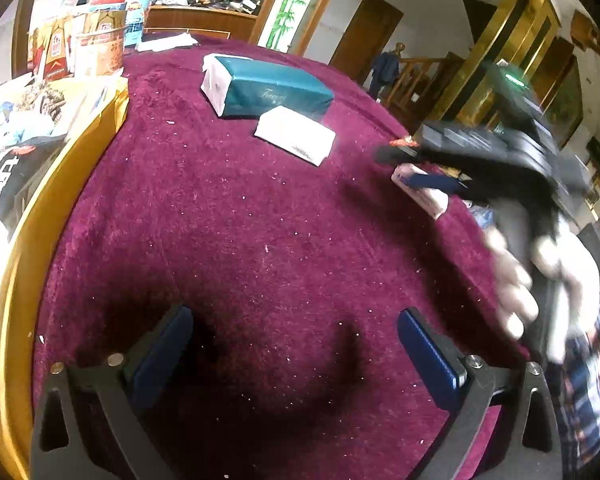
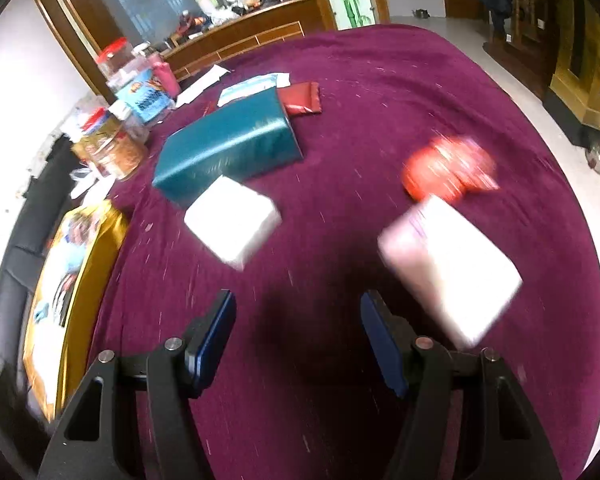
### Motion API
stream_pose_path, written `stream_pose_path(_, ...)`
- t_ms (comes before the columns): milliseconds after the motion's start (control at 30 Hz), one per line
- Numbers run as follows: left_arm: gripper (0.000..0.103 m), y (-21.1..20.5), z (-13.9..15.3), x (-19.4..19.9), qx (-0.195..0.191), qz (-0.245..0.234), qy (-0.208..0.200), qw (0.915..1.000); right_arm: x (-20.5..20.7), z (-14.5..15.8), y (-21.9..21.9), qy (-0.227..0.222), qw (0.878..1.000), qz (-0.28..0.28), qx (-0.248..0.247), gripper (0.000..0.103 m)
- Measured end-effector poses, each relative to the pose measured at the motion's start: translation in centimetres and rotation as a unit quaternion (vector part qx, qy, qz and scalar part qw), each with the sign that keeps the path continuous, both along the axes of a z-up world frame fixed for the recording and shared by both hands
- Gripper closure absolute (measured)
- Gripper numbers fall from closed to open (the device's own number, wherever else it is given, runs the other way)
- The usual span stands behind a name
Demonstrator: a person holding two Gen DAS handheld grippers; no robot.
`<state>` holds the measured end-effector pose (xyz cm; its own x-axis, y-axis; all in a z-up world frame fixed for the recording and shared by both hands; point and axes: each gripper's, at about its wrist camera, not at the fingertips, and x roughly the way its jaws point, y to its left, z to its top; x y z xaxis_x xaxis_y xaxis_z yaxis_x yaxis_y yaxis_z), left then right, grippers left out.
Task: Organize soft objects
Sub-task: 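Move the right gripper back toward the white tissue pack on the table, then grasp the pink-printed tissue pack with right gripper while left gripper grasps lemon-printed tissue pack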
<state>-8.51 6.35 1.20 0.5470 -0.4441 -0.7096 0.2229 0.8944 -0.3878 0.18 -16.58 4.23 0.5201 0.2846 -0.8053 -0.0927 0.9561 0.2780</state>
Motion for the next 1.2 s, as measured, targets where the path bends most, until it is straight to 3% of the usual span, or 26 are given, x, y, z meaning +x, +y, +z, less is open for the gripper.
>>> stream_pose_path(333,0.001,0.5,0.0,-0.2,-0.022,0.003,-0.003,0.9998,11.6,-1.1,6.9,0.021,0.999,0.001,-0.037,0.040)
stream_pose_path(400,0.001,0.6,0.0,-0.2,-0.026,0.004,-0.003,0.9997,12.3,-2.1,7.8,0.042,0.999,0.021,-0.025,0.046)
stream_pose_path(500,0.001,0.6,0.0,-0.2,-0.026,0.003,-0.003,0.9997,11.0,-2.5,8.8,0.079,0.993,0.084,0.033,0.047)
stream_pose_path(633,0.001,0.7,0.0,-0.2,-0.031,0.004,-0.002,0.9995,6.1,-2.4,9.9,0.131,0.967,0.191,0.107,0.047)
stream_pose_path(700,0.001,1.0,0.0,-0.3,-0.039,0.005,-0.003,0.9992,3.6,-0.9,9.2,0.113,0.962,0.220,0.112,0.046)
stream_pose_path(733,0.001,1.2,0.0,-0.3,-0.046,0.005,-0.002,0.9989,2.4,0.3,7.9,0.089,0.966,0.216,0.111,0.040)
stream_pose_path(767,0.001,1.4,0.0,-0.3,-0.052,0.006,-0.002,0.9986,1.9,1.2,6.5,0.070,0.972,0.197,0.108,0.028)
stream_pose_path(800,0.001,1.5,-0.1,-0.3,-0.057,0.007,-0.002,0.9983,1.3,2.3,4.4,0.042,0.982,0.158,0.094,0.023)
stream_pose_path(867,0.001,1.4,0.0,-0.3,-0.056,0.007,-0.002,0.9984,0.5,3.9,0.3,-0.021,0.997,0.066,0.031,0.020)
stream_pose_path(933,0.001,1.2,0.0,-0.3,-0.048,0.007,-0.002,0.9988,0.2,4.2,-3.3,-0.053,0.998,-0.004,-0.027,0.020)
stream_pose_path(1033,0.001,1.0,0.1,-0.4,-0.038,0.008,0.000,0.9993,0.7,2.3,-7.6,-0.045,0.994,-0.074,-0.071,0.020)
stream_pose_path(1133,0.001,0.7,0.7,-0.5,-0.021,0.006,0.014,0.9997,1.6,-0.1,-9.0,-0.021,0.994,-0.086,-0.059,0.020)
stream_pose_path(1200,0.001,0.5,2.1,-0.3,-0.001,0.002,0.002,1.0000,2.0,-0.9,-8.8,-0.021,0.995,-0.078,-0.057,0.020)
